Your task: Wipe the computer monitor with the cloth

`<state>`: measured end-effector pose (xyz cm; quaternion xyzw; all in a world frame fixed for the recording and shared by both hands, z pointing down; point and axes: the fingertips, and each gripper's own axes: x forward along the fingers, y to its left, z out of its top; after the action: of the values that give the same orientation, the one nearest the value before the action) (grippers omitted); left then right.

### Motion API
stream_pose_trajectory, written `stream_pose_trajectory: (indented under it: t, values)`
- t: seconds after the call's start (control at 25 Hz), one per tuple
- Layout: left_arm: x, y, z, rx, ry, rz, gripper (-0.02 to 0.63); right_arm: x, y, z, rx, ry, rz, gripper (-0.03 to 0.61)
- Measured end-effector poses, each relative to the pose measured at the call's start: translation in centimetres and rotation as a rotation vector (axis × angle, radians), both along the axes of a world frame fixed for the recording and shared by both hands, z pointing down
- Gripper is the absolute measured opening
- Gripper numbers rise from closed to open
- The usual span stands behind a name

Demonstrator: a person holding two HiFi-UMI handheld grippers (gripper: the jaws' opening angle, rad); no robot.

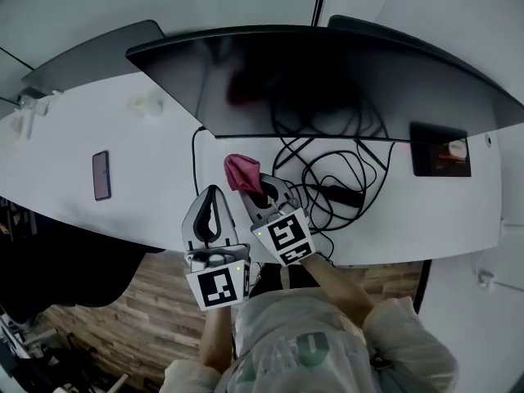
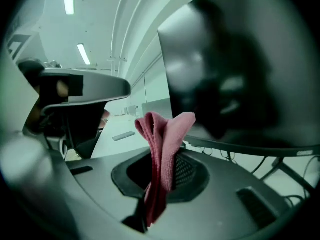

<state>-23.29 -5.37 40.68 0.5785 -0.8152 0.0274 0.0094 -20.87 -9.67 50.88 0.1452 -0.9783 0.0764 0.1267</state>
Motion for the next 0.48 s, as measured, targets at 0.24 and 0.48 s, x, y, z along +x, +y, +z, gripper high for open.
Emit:
stream_pose_trajectory:
  t: [0.24,0.48]
  values:
    - [-2.6,0.8,3.4,-0.043,0.032,-0.035,0.015,-4.6,-1.6,3.7,-0.019,0.063,0.017,0.054]
    - [-4.1,0.5,5.0,-0.037,0.072,-0.072,0.015,-6.7,-3.1,6.4,-0.034,0.123,0.047,0.054]
